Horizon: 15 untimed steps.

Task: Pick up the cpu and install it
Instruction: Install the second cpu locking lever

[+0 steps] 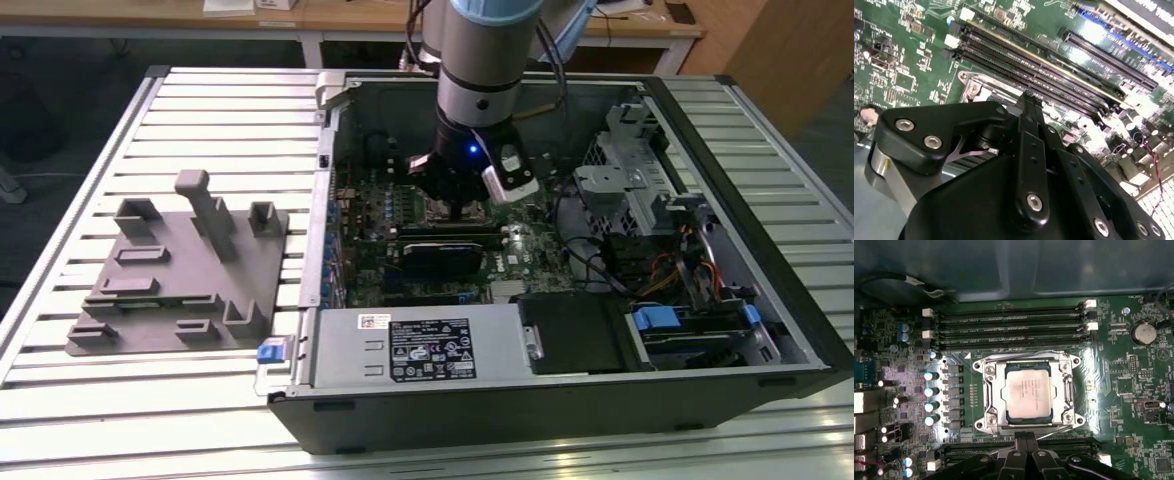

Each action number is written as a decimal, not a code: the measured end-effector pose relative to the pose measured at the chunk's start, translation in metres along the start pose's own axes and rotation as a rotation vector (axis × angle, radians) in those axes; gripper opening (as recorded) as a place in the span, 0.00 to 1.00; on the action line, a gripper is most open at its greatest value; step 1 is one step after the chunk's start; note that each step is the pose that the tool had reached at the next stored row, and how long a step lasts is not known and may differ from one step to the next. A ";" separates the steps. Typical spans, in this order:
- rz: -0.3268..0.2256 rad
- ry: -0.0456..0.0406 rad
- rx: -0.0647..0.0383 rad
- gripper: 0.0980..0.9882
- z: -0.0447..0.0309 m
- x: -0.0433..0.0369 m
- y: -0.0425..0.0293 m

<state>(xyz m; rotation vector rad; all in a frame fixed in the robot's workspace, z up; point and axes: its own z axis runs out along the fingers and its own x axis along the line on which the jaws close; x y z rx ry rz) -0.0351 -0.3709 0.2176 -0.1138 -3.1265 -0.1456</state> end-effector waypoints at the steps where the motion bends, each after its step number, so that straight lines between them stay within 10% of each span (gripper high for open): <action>1: 0.000 0.0014 -0.012 0.01 -0.0002 -0.0002 -0.0031; 15: 0.000 0.0047 -0.053 0.01 -0.0007 0.0103 -0.0163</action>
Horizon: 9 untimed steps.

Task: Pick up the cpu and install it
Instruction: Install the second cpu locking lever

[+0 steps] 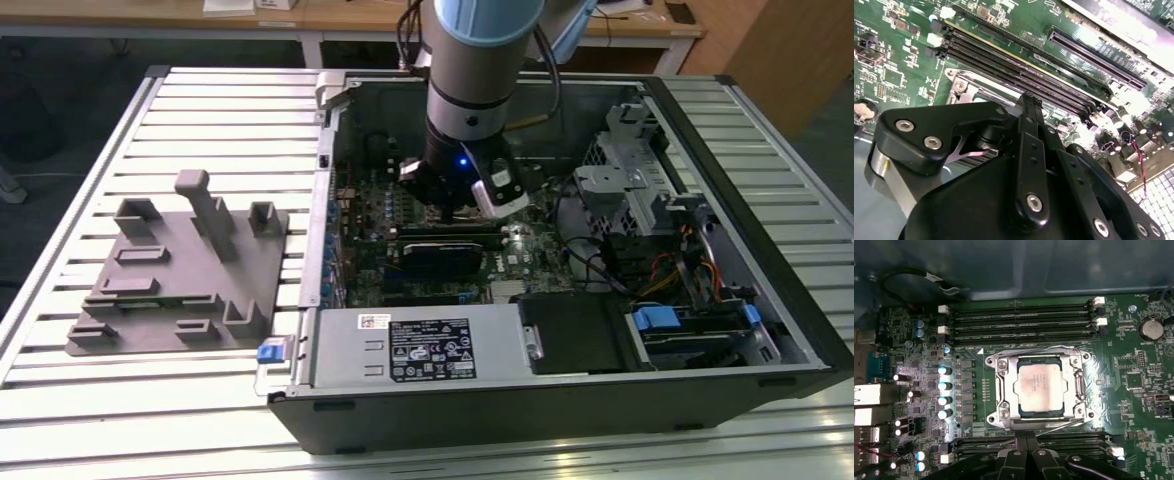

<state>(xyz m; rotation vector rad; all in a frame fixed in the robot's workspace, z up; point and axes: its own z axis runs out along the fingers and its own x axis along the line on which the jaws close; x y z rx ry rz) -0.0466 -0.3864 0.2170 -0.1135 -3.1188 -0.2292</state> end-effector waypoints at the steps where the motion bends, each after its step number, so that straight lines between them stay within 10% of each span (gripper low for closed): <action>1: 0.000 0.0001 -0.002 0.01 0.0007 0.0000 -0.0001; 9: 0.000 0.0018 -0.024 0.01 0.0057 0.0004 -0.0027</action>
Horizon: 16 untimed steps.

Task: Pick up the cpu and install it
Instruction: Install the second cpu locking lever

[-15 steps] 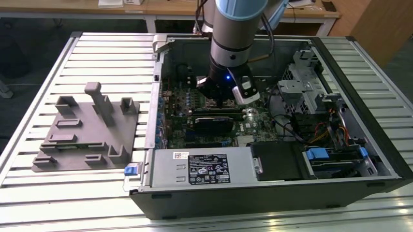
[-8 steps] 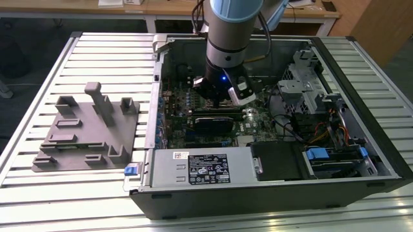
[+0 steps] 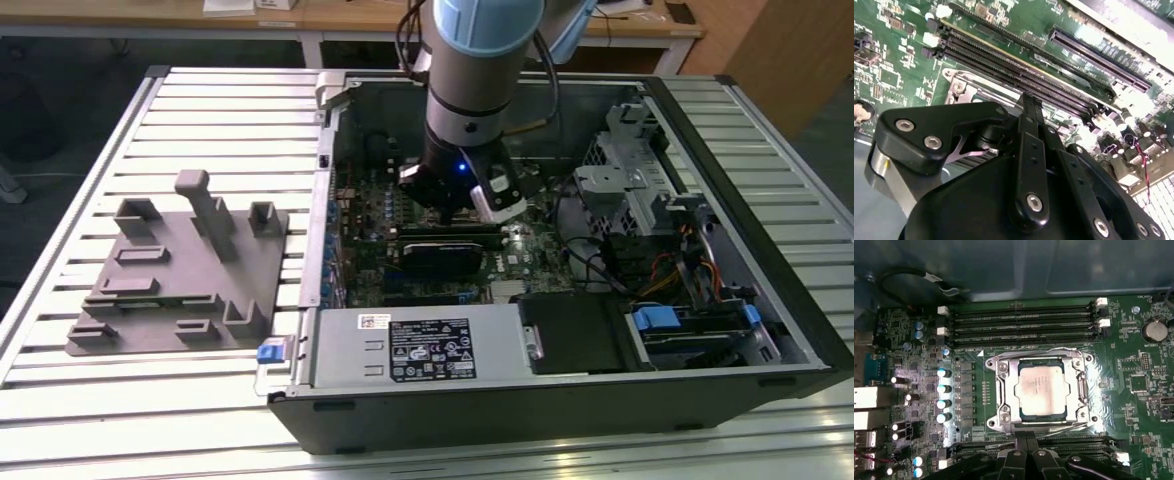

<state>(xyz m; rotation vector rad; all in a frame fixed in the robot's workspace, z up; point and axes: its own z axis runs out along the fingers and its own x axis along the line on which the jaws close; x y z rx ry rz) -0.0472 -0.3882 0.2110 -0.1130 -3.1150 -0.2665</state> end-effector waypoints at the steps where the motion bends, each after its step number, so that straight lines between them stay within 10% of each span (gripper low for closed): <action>1: 0.000 0.0004 -0.006 0.01 -0.0002 0.0002 -0.0015; 16: 0.000 0.0034 -0.047 0.01 0.0002 0.0145 -0.0143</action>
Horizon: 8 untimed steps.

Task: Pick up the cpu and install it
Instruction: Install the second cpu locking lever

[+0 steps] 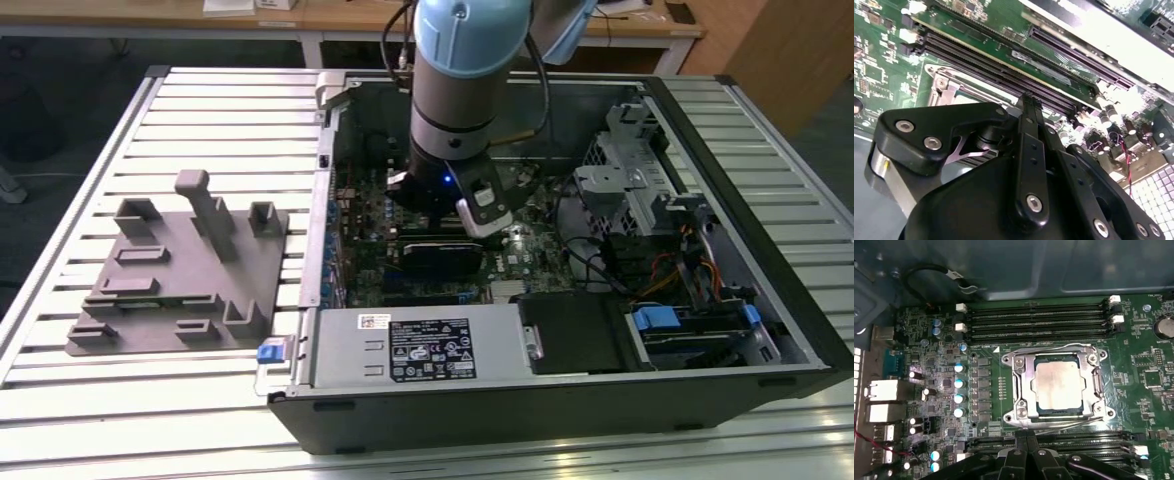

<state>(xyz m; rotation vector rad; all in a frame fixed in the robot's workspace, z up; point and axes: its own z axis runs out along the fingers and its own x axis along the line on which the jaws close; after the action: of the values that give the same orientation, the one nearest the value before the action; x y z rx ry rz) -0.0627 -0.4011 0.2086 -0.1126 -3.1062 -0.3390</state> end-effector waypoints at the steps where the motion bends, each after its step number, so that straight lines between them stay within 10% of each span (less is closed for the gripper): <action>1: 0.000 0.0002 -0.003 0.01 0.0011 0.0000 -0.0002; 8: 0.000 0.0017 -0.024 0.01 0.0074 0.0006 -0.0023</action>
<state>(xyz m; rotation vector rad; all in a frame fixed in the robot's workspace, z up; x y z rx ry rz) -0.0635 -0.4017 0.2009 -0.1120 -3.1012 -0.3761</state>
